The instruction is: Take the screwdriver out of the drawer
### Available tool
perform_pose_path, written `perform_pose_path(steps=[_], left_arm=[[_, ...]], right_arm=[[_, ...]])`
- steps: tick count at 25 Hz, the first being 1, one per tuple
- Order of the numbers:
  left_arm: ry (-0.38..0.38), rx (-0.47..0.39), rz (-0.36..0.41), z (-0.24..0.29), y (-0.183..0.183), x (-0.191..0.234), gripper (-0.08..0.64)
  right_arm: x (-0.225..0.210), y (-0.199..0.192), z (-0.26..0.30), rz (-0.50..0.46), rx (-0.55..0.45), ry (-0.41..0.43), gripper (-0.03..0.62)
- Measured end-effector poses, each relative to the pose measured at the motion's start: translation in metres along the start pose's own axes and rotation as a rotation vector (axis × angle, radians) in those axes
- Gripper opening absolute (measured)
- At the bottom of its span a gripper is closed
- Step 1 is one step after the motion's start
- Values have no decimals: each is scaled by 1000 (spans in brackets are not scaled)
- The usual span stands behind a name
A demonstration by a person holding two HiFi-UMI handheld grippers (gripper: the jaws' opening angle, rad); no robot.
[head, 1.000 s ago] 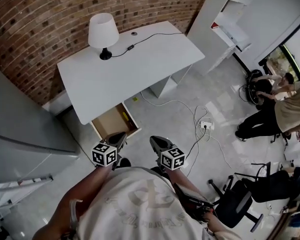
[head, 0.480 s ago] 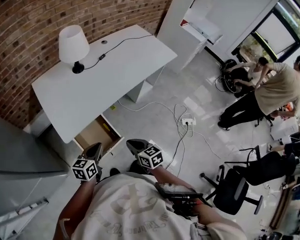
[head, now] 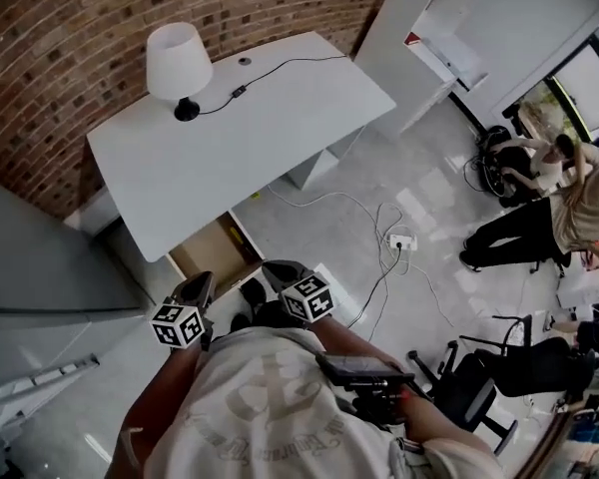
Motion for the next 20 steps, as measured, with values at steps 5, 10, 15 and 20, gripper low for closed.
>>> perform_pose_path(steps=[5,10,15,20], left_arm=[[79,-2,-29,-7,2,24,14],[134,5,-67,-12,-4,31,14],[187,8,-95,-20,-12,46,14],[232,-5,-125,-31,-15,59,14]], right_arm=[[5,-8,37,-34,71,60,8],[3,-25,59,-58,165,97,8],[4,-40,85,-76,228,108,8],[9,-55,107,-88,276,111,8]])
Point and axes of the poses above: the fingertips, and each gripper's own axes: z forward along the fingers, x to its left, y out of its top, the point moved 4 cm from there along -z, backward along the fingers, and after that the axes turned 15 degrees about -x, right-handed, at the moved point
